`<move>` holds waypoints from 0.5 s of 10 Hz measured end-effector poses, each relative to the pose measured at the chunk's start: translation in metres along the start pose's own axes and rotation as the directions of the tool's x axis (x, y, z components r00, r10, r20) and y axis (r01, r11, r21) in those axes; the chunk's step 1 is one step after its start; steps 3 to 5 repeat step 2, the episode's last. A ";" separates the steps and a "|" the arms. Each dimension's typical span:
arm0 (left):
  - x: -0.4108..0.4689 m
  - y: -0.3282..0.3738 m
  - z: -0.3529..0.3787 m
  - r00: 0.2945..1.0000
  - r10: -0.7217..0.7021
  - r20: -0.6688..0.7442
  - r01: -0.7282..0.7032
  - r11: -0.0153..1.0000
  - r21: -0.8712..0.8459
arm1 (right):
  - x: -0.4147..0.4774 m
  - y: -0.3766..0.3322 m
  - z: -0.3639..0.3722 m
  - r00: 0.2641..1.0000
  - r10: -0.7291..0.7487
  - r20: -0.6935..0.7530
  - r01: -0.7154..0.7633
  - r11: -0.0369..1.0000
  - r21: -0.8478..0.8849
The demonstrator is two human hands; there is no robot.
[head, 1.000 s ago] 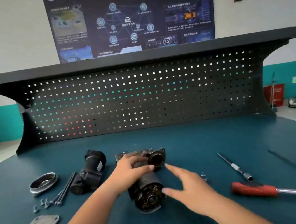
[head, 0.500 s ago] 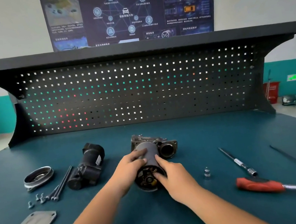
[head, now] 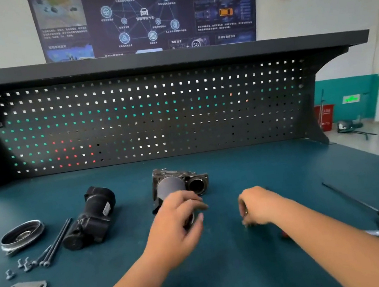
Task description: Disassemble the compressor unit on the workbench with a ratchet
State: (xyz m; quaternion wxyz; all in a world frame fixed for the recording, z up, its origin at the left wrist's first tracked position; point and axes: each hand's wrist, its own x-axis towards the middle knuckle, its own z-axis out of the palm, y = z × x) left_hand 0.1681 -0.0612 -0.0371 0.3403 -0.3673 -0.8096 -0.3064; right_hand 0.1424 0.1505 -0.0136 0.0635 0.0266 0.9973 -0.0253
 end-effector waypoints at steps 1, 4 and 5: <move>0.004 0.025 0.029 0.947 0.059 0.317 -0.095 0.991 0.098 | 0.018 0.015 0.004 0.995 0.078 -0.055 -0.074 0.994 0.077; -0.003 0.039 0.053 0.887 -0.124 0.445 0.095 0.992 0.088 | 0.019 0.027 0.005 0.988 0.093 -0.126 -0.094 0.996 0.003; -0.003 0.039 0.053 0.887 -0.124 0.445 0.095 0.992 0.088 | 0.019 0.027 0.005 0.988 0.093 -0.126 -0.094 0.996 0.003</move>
